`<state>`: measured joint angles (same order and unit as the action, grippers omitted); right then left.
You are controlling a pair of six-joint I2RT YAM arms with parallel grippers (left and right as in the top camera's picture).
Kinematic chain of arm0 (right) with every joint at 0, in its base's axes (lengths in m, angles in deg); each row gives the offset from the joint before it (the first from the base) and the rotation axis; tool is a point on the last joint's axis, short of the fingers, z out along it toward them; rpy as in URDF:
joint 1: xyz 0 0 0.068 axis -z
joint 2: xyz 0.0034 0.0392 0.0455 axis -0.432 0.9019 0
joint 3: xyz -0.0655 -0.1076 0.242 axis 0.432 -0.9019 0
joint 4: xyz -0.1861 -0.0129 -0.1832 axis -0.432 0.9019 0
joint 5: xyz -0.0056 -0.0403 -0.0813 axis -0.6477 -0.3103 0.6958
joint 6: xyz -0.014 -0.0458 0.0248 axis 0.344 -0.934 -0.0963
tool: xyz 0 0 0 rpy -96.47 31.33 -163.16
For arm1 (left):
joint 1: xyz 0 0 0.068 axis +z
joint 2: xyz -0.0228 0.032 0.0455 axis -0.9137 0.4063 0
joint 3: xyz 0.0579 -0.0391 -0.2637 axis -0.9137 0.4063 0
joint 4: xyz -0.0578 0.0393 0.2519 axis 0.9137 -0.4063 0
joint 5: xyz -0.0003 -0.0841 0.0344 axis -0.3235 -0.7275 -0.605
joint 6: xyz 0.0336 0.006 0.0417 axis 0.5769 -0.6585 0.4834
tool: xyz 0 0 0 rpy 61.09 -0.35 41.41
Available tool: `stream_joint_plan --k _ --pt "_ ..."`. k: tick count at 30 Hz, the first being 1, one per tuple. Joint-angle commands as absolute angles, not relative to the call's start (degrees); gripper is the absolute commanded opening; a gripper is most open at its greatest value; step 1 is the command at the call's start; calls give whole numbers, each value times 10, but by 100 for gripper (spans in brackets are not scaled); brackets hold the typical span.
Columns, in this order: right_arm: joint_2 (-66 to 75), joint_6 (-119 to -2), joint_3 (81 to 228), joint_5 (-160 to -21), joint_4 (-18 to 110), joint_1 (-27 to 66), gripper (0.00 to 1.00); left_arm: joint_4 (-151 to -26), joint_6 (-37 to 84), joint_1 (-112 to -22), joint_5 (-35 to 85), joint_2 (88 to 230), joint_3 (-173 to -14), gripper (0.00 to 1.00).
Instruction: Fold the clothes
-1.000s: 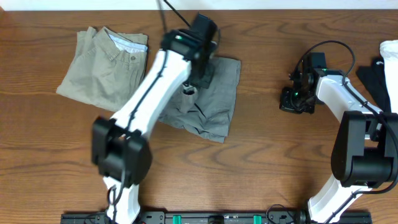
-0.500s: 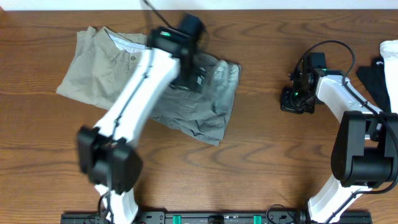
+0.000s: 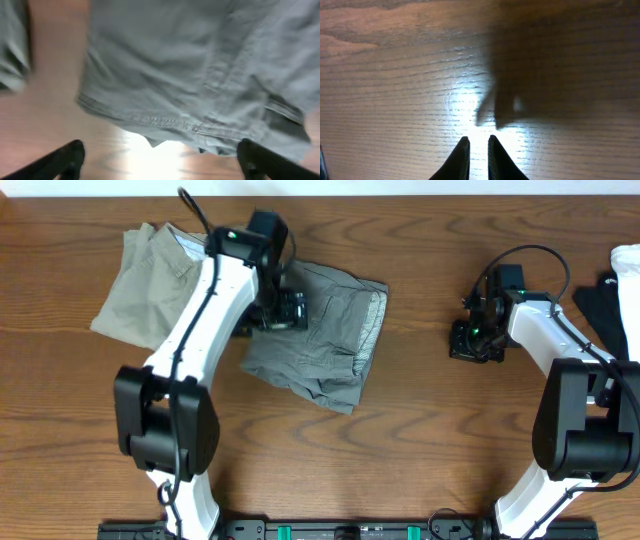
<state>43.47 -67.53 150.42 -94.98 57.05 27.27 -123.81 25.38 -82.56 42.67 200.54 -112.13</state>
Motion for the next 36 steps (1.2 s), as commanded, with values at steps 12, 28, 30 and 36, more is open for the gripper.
stream_joint_plan --k 12,28,30,36 --pt "433 -821 1527 -1245 486 236 1 -1222 193 -757 355 1972 -1036 90" --pt "461 -764 1527 -1083 193 84 1 -1253 169 -757 344 1910 -1018 92" --pt "488 -743 1527 -1063 173 86 1 -1241 162 -757 317 1910 -1004 92" --pt "560 -725 1527 -1045 128 95 1 -1188 129 -757 258 1910 -946 92"
